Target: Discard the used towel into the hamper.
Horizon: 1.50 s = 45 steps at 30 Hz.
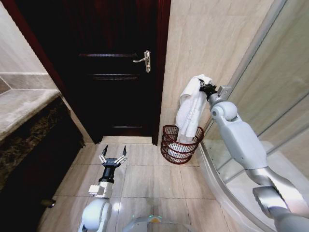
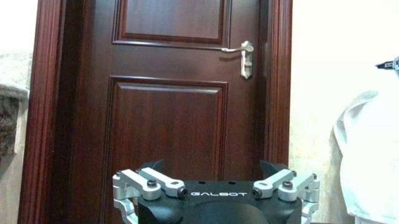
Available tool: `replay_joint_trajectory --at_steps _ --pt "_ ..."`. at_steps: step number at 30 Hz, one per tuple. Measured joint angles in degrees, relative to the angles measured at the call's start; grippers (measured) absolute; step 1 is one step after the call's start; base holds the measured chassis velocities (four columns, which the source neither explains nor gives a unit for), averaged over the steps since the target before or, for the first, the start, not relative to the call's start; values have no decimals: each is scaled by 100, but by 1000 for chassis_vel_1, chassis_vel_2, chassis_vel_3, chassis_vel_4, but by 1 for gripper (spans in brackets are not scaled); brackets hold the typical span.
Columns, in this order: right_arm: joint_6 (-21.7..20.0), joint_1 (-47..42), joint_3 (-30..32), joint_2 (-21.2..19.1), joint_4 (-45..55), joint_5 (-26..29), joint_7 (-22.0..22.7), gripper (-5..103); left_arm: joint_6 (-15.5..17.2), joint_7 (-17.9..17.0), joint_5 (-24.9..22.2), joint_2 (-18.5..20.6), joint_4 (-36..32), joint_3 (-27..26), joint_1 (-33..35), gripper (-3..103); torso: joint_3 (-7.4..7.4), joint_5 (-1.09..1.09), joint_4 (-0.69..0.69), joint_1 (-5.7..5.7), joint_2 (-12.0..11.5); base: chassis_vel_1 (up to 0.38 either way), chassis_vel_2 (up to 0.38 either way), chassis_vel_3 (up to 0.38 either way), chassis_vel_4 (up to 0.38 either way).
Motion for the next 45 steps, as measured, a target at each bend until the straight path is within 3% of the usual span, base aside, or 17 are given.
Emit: replay_joint_trajectory --at_steps 31,45 --pt "34 -288 106 51 -68 -120 -63 6 -68 97 2 7 38 12 7 100 -452 0 0 -254 -705 0 0 0 0" --pt "39 -1029 363 -72 189 -98 -75 6 -136 95 38 -9 34 8 -11 100 -653 1 0 -363 -1015 0 0 0 0"
